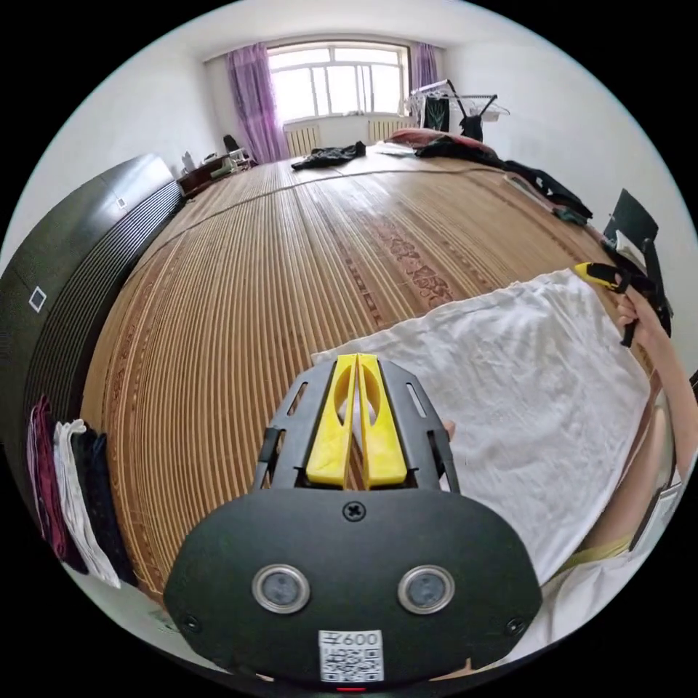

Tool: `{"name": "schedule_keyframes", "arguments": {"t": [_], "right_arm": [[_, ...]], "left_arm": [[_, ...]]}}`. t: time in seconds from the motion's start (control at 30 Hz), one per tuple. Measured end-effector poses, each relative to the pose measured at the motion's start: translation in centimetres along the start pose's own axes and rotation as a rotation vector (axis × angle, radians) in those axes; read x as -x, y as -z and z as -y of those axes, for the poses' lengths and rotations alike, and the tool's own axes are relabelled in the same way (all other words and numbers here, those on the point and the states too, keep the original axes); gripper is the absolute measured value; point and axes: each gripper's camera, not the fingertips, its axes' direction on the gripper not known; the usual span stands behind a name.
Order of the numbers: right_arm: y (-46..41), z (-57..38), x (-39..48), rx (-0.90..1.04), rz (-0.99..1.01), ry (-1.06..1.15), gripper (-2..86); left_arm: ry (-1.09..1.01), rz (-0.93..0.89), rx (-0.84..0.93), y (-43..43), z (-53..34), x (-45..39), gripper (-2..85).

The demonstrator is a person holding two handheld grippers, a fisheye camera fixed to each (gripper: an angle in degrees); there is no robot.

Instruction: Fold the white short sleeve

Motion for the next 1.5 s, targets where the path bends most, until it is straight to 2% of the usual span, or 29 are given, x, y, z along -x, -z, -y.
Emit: {"name": "schedule_keyframes", "arguments": {"t": [0.1, 0.17, 0.23, 0.27, 0.4, 0.43, 0.47, 0.5, 0.53, 0.6, 0.67, 0.7, 0.8, 0.83, 0.9, 0.97, 1.03, 1.07, 1.2, 1.27, 1.33, 1.4, 1.43, 1.5], "right_arm": [[-2.6, -0.1, 0.5, 0.174, -0.207, 0.142, -0.8], [-3.0, -1.0, 2.5, 0.164, -0.334, 0.29, -0.8], [-3.3, -1.8, 3.3, 0.172, -0.381, 0.326, -0.8], [-3.2, -2.4, 3.4, 0.153, -0.408, 0.321, -0.8], [-2.4, -4.1, 3.8, 0.12, -0.454, 0.325, -0.8], [-1.4, -5.1, 4.5, 0.065, -0.543, 0.367, -0.8], [0.7, -6.7, 5.6, -0.076, -0.65, 0.398, -0.8], [1.9, -7.8, 6.2, -0.145, -0.685, 0.424, -0.8], [4.1, -10.0, 7.6, -0.243, -0.707, 0.522, -0.8], [6.8, -14.3, 9.9, -0.297, -0.696, 0.76, -0.8], [10.5, -20.5, 12.1, -0.348, -0.644, 0.933, -0.8], [11.4, -21.9, 12.6, -0.348, -0.61, 0.941, -0.8], [15.0, -27.8, 14.5, -0.297, -0.417, 0.814, -0.8], [15.7, -30.5, 15.3, -0.281, -0.352, 0.754, -0.8], [16.5, -35.1, 16.3, -0.338, -0.185, 0.661, -0.8], [16.4, -40.9, 17.3, -0.464, -0.028, 0.558, -0.8], [15.2, -43.6, 18.3, -0.508, -0.11, 0.466, -0.8], [14.2, -44.7, 18.7, -0.543, -0.195, 0.403, -0.8], [11.6, -45.8, 18.1, -0.453, -0.334, 0.454, -0.8], [11.0, -47.1, 15.0, -0.454, -0.387, 0.536, -0.8], [12.9, -47.5, 11.3, -0.501, -0.291, 0.484, -0.8], [14.3, -47.2, 7.3, -0.525, -0.438, 0.369, -0.8], [15.6, -47.2, 4.6, -0.549, -0.491, 0.325, -0.8], [17.5, -47.1, 0.9, -0.547, -0.46, 0.341, -0.8]], "left_arm": [[-0.093, 0.145, 0.108, -5.4, 1.3, -1.5, 0.7], [-0.272, 0.283, 0.103, -8.1, 0.4, -4.3, 0.8], [-0.315, 0.366, 0.126, -9.8, 0.2, -6.1, 0.8], [-0.305, 0.429, 0.157, -11.0, 0.2, -6.7, 0.8], [-0.264, 0.472, 0.143, -13.8, -0.5, -7.4, 0.8], [-0.236, 0.469, 0.141, -14.5, -0.5, -7.1, 0.8], [-0.198, 0.483, 0.132, -14.6, -0.7, -6.7, 0.9], [-0.183, 0.495, 0.105, -14.3, -1.0, -6.6, 0.9], [-0.195, 0.517, -0.002, -13.1, -2.2, -6.6, 0.9], [-0.25, 0.634, -0.147, -11.1, -5.1, -7.2, 1.1], [-0.48, 0.723, -0.317, -9.0, -11.1, -9.8, 1.4], [-0.523, 0.722, -0.358, -8.5, -12.9, -10.6, 1.4], [-0.55, 0.607, -0.41, -6.4, -20.2, -14.4, 1.1], [-0.503, 0.504, -0.434, -5.7, -22.8, -15.9, 1.0], [-0.339, 0.336, -0.49, -5.3, -26.0, -17.9, 0.9], [-0.241, 0.204, -0.625, -6.7, -29.7, -21.4, 0.9], [-0.212, 0.201, -0.644, -9.2, -30.5, -24.4, 0.9], [-0.203, 0.215, -0.594, -11.2, -30.0, -25.9, 0.9], [-0.08, 0.256, -0.538, -16.6, -29.3, -25.4, 0.9], [-0.015, 0.226, -0.493, -19.8, -29.7, -22.1, 1.0], [-0.017, 0.183, -0.555, -20.5, -31.2, -19.1, 1.0], [0.049, 0.264, -0.533, -21.1, -32.3, -15.9, 1.0], [0.005, 0.261, -0.536, -21.4, -33.1, -14.0, 1.1], [-0.065, 0.233, -0.531, -21.5, -34.0, -11.4, 1.1]]}}
